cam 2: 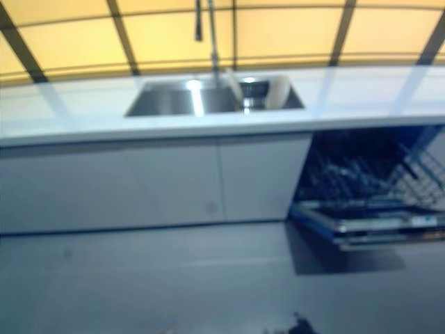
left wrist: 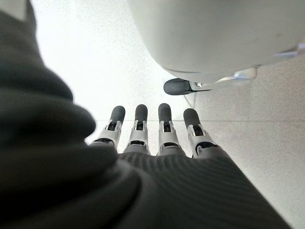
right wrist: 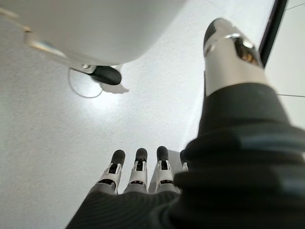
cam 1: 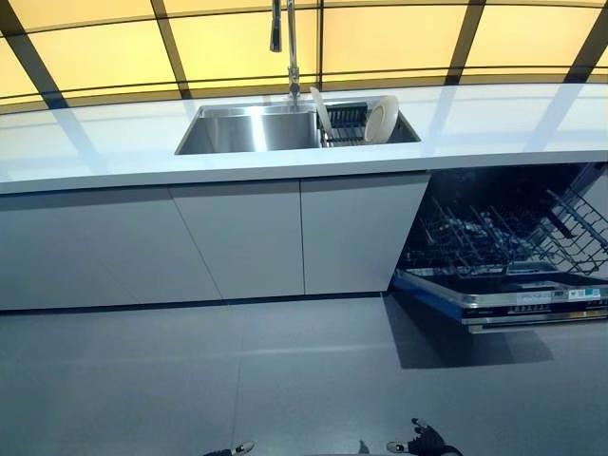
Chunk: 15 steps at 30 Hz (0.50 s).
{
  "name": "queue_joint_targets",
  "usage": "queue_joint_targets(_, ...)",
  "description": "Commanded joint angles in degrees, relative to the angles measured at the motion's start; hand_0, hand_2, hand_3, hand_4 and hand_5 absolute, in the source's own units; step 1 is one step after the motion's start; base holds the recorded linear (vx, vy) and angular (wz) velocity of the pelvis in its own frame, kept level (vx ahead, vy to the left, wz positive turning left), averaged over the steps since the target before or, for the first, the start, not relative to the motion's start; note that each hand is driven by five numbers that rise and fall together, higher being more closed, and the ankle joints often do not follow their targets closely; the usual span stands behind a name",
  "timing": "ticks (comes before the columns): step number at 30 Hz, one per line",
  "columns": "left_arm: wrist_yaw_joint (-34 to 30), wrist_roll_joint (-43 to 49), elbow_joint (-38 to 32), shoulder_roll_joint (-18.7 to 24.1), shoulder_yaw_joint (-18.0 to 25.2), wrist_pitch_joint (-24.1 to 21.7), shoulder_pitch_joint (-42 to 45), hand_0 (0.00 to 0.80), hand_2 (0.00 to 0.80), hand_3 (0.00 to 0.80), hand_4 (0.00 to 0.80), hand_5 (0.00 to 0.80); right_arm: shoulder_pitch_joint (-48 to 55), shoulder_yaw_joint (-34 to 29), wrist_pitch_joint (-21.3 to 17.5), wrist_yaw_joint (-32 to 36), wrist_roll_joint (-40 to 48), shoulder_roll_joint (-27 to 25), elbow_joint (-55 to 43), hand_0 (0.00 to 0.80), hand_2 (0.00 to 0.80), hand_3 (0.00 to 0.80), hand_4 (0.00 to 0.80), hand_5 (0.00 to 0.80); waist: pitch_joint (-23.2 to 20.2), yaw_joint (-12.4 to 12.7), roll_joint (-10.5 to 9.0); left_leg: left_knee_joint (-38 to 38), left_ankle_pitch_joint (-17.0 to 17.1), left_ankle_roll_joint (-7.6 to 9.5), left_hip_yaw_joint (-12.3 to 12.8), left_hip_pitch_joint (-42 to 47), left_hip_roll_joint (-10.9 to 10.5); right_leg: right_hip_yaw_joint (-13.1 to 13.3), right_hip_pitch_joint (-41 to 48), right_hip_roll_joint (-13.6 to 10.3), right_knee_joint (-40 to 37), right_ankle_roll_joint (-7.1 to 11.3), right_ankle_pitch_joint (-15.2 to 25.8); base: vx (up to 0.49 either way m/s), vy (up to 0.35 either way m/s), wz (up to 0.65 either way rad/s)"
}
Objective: Take plates into dishwasher
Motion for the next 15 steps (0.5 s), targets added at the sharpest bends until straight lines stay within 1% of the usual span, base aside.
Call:
queue_joint_targets(1,2.15,0.98,2.61,-2.66,2.16,-2.28,-3.82,0.0,0.0,0.0,0.0,0.0,-4.63,2.56,1.85,-2.56,-1.62,0.92,0.9,0.0,0.0,0.0,0.0,0.0,3.3,-0.2,-5.43,22.02,-3.27,5.57,-0.14,-6.56,-4.22,-2.26,-1.13,-0.02,6.62,-2.76,-2.62,0.04,-0.151,-0.24)
queue_joint_targets(2,2.55,-0.17,2.72,-2.57,2.72,-3.38,-3.92,0.0,0.0,0.0,0.0,0.0,-4.74,3.18,2.12,-2.64,-2.63,0.42,0.59,0.0,0.0,0.0,0.0,0.0,4.53,0.28,-5.95,28.6,-1.29,5.77,-0.35,-10.83,-4.12,-2.04,-1.52,0.06,7.84,-3.73,-2.76,0.092,-0.109,-0.25)
queue_joint_targets(3,2.87,-2.29,2.42,-2.56,3.29,-3.88,-4.04,0.0,0.0,0.0,0.0,0.0,-4.78,3.71,2.78,-2.6,-4.55,-0.12,0.52,0.0,0.0,0.0,0.0,0.0,6.07,1.2,-5.73,31.97,2.34,5.21,-0.6,-16.15,-4.27,-0.84,-1.03,0.85,8.78,-4.44,-3.12,0.105,-0.079,-0.22)
queue_joint_targets(4,2.73,-2.41,2.36,-2.61,3.5,-3.91,-4.03,0.0,0.0,0.0,0.0,0.0,-4.76,3.81,2.82,-2.64,-4.78,-0.2,0.57,0.0,0.0,0.0,0.0,0.0,6.44,1.46,-5.45,31.51,2.89,4.97,-0.4,-16.96,-4.26,-0.66,-0.73,1.15,8.89,-4.39,-3.27,0.238,0.012,-0.37)
queue_joint_targets(5,2.5,-3.48,2.21,-2.68,4.37,-4.47,-3.87,0.0,0.0,0.0,0.0,0.0,-4.88,3.81,2.21,-2.94,-5.12,-0.42,1.57,0.0,0.0,0.0,0.0,0.0,7.73,2.68,-3.96,25.38,5.65,3.76,0.88,-18.77,-3.86,-0.02,0.92,2.38,8.94,-3.85,-4.22,0.273,0.063,-0.46)
queue_joint_targets(6,2.45,-3.77,2.3,-2.74,4.57,-4.76,-3.81,0.0,0.0,0.0,0.0,0.0,-4.95,3.64,1.7,-3.05,-5.12,-0.42,2.12,0.0,0.0,0.0,0.0,0.0,8.04,3.01,-3.41,22.69,6.47,3.42,1.53,-18.95,-3.58,0.08,1.59,2.77,8.82,-3.62,-4.63,0.473,0.114,-0.58)
queue_joint_targets(7,2.28,-3.84,2.43,-2.71,4.56,-5.05,-3.5,0.0,0.0,0.0,0.0,0.0,-4.95,3.18,1.43,-3.22,-5.36,-0.43,2.55,0.0,0.0,0.0,0.0,0.0,8.35,4.09,-1.67,14.17,11.01,1.76,2.51,-19.79,-3.03,0.36,3.87,4.21,8.19,-3.21,-5.66,0.529,0.116,-0.44)
queue_joint_targets(8,2.54,-4.43,2.7,-2.73,4.36,-5.14,-3.17,0.0,0.0,0.0,0.0,0.0,-4.93,2.96,2.21,-3.71,-6.09,-0.5,2.66,0.0,0.0,0.0,0.0,0.0,8.45,5.34,-0.78,7.88,14.55,0.64,1.54,-21.34,-3.3,1.67,6.2,4.91,7.7,-3.05,-6.62,0.618,0.129,-0.4)
queue_joint_targets(9,2.68,-5.34,2.92,-2.95,4.54,-5.01,-2.64,0.0,0.0,0.0,0.0,0.0,-4.97,2.95,2.88,-3.82,-6.05,-0.54,3.09,0.0,0.0,0.0,0.0,0.0,8.39,6.7,-0.38,3.27,16.02,-0.04,-0.72,-22.99,-3.63,3.67,8.03,5.21,7.44,-2.94,-7.3,0.551,0.101,-0.46)
queue_joint_targets(10,2.73,-6.08,3.08,-3.16,4.82,-4.78,-2.13,0.0,0.0,0.0,0.0,0.0,-4.93,2.75,3.36,-3.69,-5.67,-0.58,3.42,0.0,0.0,0.0,0.0,0.0,8.36,7.35,-0.71,0.95,16.27,-0.09,-1.47,-23.03,-4.3,4.66,9.52,4.7,7.31,-2.81,-8.22,0.489,0.113,-0.65)
queue_joint_targets(11,2.46,-7.09,3.43,-3.43,5.48,-4.79,-1.63,0.0,0.0,0.0,0.0,0.0,-4.78,2.13,3.69,-3.99,-5.77,-0.68,3.79,0.0,0.0,0.0,0.0,0.0,7.87,7.73,-0.71,0.88,15.69,0.26,-1.14,-23.31,-4.55,5.02,10.64,4.24,7.64,-2.67,-9.55,0.469,0.165,-0.91)
queue_joint_targets(12,2.72,-8.41,3.76,-3.65,6.43,-4.7,-1.22,0.0,0.0,0.0,0.0,0.0,-4.78,1.53,4.05,-4.81,-5.86,-0.53,4.25,0.0,0.0,0.0,0.0,0.0,7.13,7.83,-0.72,1.46,14.28,0.86,-0.6,-22.73,-4.35,5.13,11.47,3.36,8.09,-2.1,-10.46,0.449,0.21,-0.67)
queue_joint_targets(13,2.98,-8.0,3.7,-3.69,7.2,-4.55,-0.83,0.0,0.0,0.0,0.0,0.0,-4.77,1.02,4.33,-5.16,-6.29,-0.34,4.58,0.0,0.0,0.0,0.0,0.0,6.45,7.91,-0.91,1.59,12.93,1.38,-0.22,-22.0,-4.4,5.05,12.29,2.31,8.58,-1.38,-11.2,0.457,0.242,-0.03)
queue_joint_targets(14,3.06,-6.93,3.91,-3.53,7.89,-4.44,-0.6,0.0,0.0,0.0,0.0,0.0,-4.68,0.29,4.52,-5.38,-7.33,-0.14,4.82,0.0,0.0,0.0,0.0,0.0,5.46,7.96,-1.1,2.62,11.88,1.87,0.13,-21.21,-4.19,4.17,12.99,0.87,8.85,-0.46,-11.65,0.442,0.228,0.2)
queue_joint_targets(15,3.32,-6.51,4.16,-3.27,7.99,-4.42,-0.56,0.0,0.0,0.0,0.0,0.0,-4.52,-0.02,4.46,-5.47,-7.84,0.07,4.95,0.0,0.0,0.0,0.0,0.0,4.81,8.13,-1.35,3.84,10.57,2.39,-0.21,-20.74,-4.26,3.33,13.39,-0.3,9.26,0.1,-12.0,0.438,0.219,0.18)
